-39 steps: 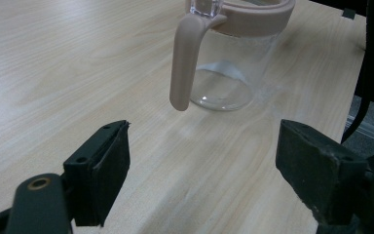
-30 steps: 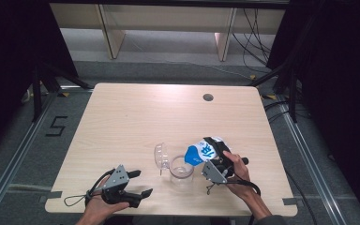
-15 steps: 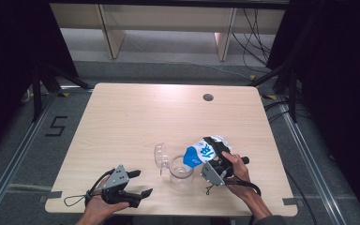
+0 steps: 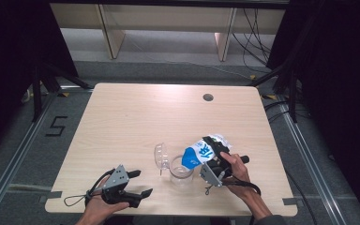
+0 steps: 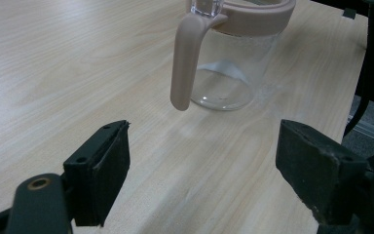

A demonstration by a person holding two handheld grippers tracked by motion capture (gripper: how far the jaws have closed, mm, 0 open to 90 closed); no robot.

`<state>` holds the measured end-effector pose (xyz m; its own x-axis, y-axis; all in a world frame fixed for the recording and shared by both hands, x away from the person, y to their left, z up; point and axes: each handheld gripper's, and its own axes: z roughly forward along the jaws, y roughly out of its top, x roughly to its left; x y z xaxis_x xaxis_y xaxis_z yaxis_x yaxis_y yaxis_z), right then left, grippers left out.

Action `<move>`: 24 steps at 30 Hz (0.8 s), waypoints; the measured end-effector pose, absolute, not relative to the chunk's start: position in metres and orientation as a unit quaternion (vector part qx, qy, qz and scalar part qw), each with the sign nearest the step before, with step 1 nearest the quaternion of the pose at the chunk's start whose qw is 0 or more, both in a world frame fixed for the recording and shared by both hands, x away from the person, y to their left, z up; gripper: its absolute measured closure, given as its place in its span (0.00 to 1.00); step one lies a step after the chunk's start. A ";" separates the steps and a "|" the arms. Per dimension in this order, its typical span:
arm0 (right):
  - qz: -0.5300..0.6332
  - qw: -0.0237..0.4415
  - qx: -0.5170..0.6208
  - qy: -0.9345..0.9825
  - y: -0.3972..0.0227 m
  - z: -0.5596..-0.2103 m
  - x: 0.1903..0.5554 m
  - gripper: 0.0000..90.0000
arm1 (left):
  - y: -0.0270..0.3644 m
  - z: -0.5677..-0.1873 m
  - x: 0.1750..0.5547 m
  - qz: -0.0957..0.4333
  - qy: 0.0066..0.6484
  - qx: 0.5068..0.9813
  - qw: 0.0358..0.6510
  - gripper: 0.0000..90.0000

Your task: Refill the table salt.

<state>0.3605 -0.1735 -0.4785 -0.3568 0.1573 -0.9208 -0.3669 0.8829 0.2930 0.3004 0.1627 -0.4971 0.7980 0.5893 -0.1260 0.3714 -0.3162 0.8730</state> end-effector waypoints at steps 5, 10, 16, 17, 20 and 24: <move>0.223 0.566 -0.060 0.791 -0.174 -0.478 0.359 0.50 | 0.163 -0.497 0.300 0.108 0.299 0.804 0.502 0.22; 0.218 0.577 -0.074 0.784 -0.174 -0.477 0.360 0.50 | 0.163 -0.497 0.300 0.108 0.299 0.804 0.502 0.22; 0.217 0.581 -0.080 0.780 -0.173 -0.476 0.360 0.50 | 0.162 -0.497 0.300 0.107 0.301 0.802 0.505 0.22; 0.216 0.583 -0.083 0.779 -0.173 -0.476 0.360 0.50 | 0.162 -0.497 0.300 0.107 0.301 0.802 0.505 0.22; 0.217 0.584 -0.083 0.778 -0.173 -0.476 0.360 0.50 | 0.163 -0.497 0.301 0.111 0.294 0.805 0.503 0.22; 0.206 0.590 -0.089 0.776 -0.172 -0.475 0.359 0.51 | 0.163 -0.497 0.301 0.112 0.293 0.807 0.501 0.22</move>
<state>0.3595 -0.1722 -0.4748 -0.2885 0.1056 -0.9516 -0.3804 0.8995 0.2151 0.3010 0.1628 -0.4971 0.8035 0.5848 -0.1117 0.3598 -0.3274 0.8737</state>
